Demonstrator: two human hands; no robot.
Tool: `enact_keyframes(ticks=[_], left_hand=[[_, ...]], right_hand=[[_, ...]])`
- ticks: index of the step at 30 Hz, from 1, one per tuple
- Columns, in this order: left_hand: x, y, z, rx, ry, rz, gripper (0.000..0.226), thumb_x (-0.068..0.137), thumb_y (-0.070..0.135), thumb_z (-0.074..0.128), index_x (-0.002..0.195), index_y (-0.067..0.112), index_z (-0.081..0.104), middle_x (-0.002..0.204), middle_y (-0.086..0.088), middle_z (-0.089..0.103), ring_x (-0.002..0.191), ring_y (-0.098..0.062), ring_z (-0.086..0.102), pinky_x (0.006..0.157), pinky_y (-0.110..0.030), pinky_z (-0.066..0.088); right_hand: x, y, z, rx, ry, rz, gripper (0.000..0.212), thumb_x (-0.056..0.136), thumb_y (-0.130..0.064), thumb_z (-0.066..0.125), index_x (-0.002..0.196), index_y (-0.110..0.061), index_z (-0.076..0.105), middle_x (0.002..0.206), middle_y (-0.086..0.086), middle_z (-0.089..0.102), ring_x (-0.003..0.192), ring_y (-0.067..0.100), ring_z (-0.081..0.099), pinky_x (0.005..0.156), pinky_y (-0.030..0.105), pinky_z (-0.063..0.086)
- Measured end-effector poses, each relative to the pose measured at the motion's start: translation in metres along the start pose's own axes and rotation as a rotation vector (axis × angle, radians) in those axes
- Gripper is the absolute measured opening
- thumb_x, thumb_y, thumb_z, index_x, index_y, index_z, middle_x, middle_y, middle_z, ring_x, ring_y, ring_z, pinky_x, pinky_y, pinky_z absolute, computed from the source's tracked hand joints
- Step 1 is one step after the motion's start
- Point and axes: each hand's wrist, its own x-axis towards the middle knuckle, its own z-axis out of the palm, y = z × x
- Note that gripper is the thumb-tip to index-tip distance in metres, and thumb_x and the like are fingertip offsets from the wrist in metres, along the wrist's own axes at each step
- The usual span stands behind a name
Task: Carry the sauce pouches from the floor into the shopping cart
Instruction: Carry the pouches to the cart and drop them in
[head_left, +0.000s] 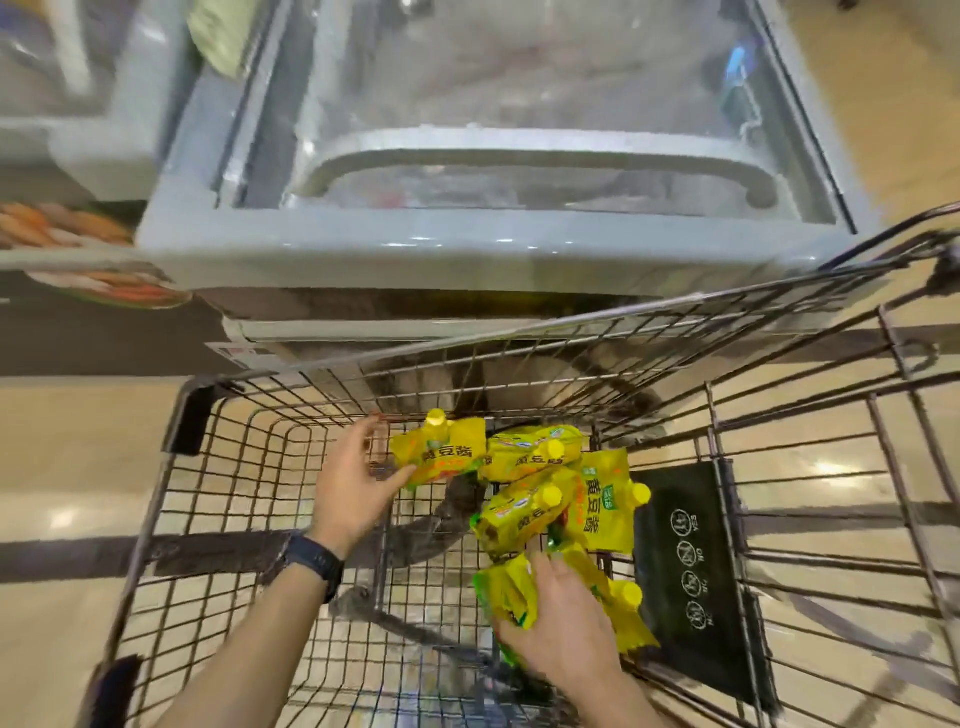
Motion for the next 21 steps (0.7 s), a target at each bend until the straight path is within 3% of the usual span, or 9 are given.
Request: enact_keyframes(ticks=[4,9,13,21], left_hand=[[-0.053,-0.015,-0.05,0.078,0.071,0.006,0.076,0.078,0.05,0.077,0.143,0.029,0.043,0.144,0.001,0.05,0.115,-0.016,0.057,0.092,-0.034,0.049],[-0.15,-0.058,-0.14,0.086,0.33,-0.119,0.072,0.083,0.051,0.072,0.144,0.026,0.044,0.138,0.0,0.054,0.123,-0.018,0.053,0.099,-0.037,0.046],[-0.257,-0.106,-0.218,0.073,0.563,-0.291,0.07,0.081,0.059,0.068,0.141,0.036,0.042,0.132,0.005,0.053,0.118,-0.017,0.056,0.088,-0.034,0.053],[-0.469,-0.164,-0.336,0.191,0.906,-0.603,0.075,0.082,0.069,0.056,0.146,0.033,0.037,0.138,0.001,0.051,0.122,-0.021,0.054,0.096,-0.035,0.049]], right_hand=[[0.005,-0.056,-0.034,-0.018,0.082,-0.117,0.084,0.083,-0.055,0.061,0.15,-0.021,0.025,0.152,0.001,0.029,0.139,0.02,0.034,0.105,0.035,0.041],[-0.009,-0.17,-0.051,-0.158,0.152,-0.36,0.083,0.082,-0.051,0.064,0.15,-0.024,0.026,0.147,0.004,0.033,0.137,0.025,0.037,0.104,0.038,0.043],[-0.061,-0.274,-0.045,-0.227,0.169,-0.6,0.083,0.08,-0.049,0.067,0.149,-0.027,0.027,0.148,0.001,0.034,0.133,0.023,0.039,0.101,0.038,0.046],[-0.197,-0.461,-0.005,-0.425,0.142,-1.053,0.087,0.081,-0.049,0.068,0.151,-0.029,0.021,0.152,0.007,0.03,0.137,0.026,0.036,0.105,0.044,0.044]])
